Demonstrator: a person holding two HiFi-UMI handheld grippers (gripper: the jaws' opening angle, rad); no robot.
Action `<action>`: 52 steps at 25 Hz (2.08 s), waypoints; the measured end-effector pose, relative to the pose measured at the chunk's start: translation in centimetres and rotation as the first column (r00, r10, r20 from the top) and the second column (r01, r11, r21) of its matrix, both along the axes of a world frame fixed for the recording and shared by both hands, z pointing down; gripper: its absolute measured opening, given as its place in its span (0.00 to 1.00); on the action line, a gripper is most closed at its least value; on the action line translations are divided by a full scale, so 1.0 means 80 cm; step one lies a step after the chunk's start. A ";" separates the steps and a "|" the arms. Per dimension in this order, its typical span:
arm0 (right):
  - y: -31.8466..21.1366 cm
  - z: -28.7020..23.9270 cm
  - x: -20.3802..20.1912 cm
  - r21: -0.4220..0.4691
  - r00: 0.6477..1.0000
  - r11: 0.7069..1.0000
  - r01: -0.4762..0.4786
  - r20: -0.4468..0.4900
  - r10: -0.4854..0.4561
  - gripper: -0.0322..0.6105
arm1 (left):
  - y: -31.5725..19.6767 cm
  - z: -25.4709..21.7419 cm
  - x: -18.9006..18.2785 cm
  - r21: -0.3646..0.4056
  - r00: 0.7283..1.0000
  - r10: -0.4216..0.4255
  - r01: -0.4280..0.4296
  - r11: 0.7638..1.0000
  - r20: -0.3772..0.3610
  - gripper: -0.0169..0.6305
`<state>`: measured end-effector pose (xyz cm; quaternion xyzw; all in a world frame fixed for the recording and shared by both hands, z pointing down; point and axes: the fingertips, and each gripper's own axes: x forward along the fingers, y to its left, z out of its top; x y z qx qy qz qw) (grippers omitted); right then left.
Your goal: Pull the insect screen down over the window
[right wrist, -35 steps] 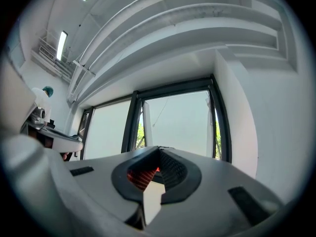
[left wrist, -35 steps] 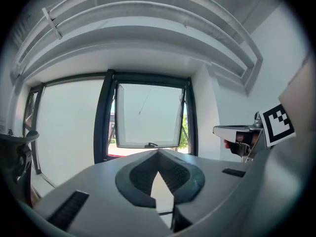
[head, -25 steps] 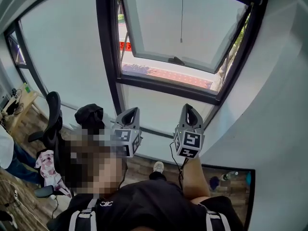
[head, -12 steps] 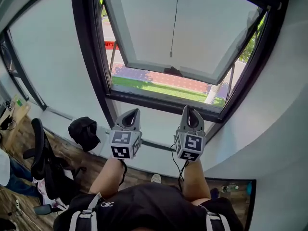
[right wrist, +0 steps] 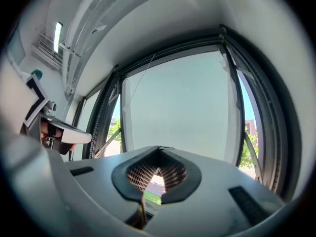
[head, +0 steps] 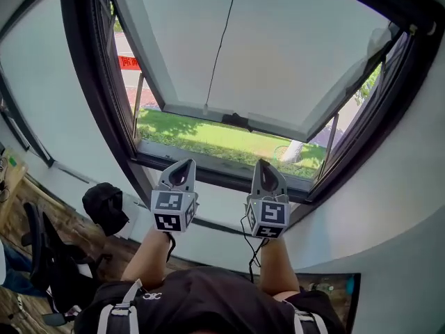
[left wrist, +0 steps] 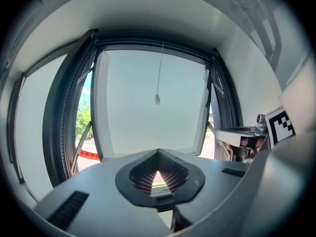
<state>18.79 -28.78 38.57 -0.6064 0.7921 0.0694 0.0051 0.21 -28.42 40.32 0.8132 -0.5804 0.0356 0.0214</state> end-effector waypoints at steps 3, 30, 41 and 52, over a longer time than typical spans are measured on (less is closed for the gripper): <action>-0.026 0.000 0.002 0.001 1.000 1.000 0.005 0.001 -0.005 0.06 | -0.029 0.004 0.004 -0.015 1.000 0.002 -0.002 1.000 0.010 0.05; -0.085 0.004 -0.034 0.096 0.859 0.956 -0.278 -0.420 0.293 0.05 | -0.161 -0.020 -0.066 0.189 0.876 0.093 -0.204 0.960 0.474 0.05; -0.082 -0.048 0.022 0.261 0.492 0.890 -0.373 -0.758 0.428 0.21 | -0.171 -0.044 -0.089 0.361 0.582 -0.133 -0.296 0.884 0.802 0.23; -0.070 -0.132 0.079 0.338 0.443 0.852 -0.400 -0.742 0.503 0.20 | -0.175 -0.136 -0.095 0.437 0.577 -0.226 -0.257 0.862 0.785 0.24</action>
